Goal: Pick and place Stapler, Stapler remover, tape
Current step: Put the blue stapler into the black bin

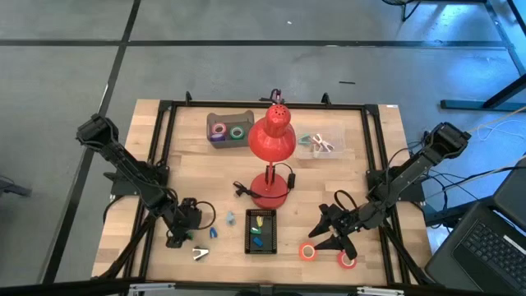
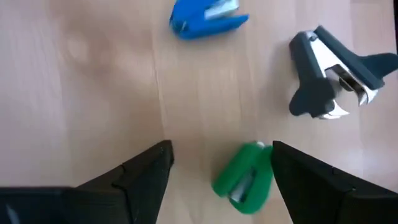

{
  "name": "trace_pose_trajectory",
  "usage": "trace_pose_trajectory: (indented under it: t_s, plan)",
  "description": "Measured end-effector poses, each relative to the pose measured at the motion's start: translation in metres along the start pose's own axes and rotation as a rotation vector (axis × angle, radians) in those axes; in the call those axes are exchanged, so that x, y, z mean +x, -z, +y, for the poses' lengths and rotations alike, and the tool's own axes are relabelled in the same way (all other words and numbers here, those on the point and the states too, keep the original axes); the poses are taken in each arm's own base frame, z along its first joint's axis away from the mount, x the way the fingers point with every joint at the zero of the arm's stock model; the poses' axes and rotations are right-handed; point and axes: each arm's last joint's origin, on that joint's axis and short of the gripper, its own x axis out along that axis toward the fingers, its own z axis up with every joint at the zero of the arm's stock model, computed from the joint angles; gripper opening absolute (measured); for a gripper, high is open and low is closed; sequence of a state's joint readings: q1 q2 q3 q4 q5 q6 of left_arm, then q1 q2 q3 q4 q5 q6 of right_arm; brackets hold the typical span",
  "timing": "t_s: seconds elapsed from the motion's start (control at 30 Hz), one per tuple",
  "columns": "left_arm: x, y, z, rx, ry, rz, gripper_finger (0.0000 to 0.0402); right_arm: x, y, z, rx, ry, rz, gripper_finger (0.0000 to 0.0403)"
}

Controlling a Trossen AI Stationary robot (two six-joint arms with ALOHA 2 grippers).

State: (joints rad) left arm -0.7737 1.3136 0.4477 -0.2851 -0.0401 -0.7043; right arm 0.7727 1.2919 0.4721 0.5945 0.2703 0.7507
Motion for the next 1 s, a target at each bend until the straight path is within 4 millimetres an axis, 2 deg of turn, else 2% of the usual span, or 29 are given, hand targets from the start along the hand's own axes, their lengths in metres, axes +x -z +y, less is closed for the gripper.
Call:
trace_pose_trajectory:
  t_s: [0.13, 0.4, 0.5, 0.63, 0.7, 0.8, 0.9, 1.0]
  plan:
    - [0.001, 0.002, 0.004, 0.134, -0.089, -0.027, 0.0267, 0.000, 0.000, 0.000, 0.002, 0.000, 0.000, 0.0232]
    - [0.001, 0.002, 0.003, 0.147, -0.068, -0.010, 0.0267, 0.000, -0.001, 0.001, 0.007, -0.009, -0.009, 0.0232]
    - [0.000, -0.001, 0.001, 0.053, -0.075, -0.033, 0.0267, 0.000, -0.001, 0.001, 0.006, -0.010, -0.011, 0.0232]
    - [-0.002, -0.010, 0.000, -0.202, -0.061, -0.109, 0.0267, 0.000, -0.001, 0.001, 0.005, -0.010, -0.012, 0.0232]
    - [-0.001, -0.015, -0.001, -0.230, -0.030, -0.146, 0.0267, 0.000, -0.002, 0.000, 0.001, -0.008, -0.013, 0.0232]
    - [-0.001, -0.021, -0.007, -0.050, 0.015, -0.197, 0.0267, 0.000, -0.002, 0.000, -0.012, -0.007, -0.014, 0.0232]
    - [0.006, -0.019, -0.006, 0.168, -0.024, -0.169, 0.0267, 0.000, -0.003, 0.001, -0.018, -0.013, -0.020, 0.0232]
    - [0.014, -0.022, -0.001, 0.229, -0.048, -0.141, 0.0267, 0.000, -0.003, 0.001, -0.014, -0.015, -0.022, 0.0232]
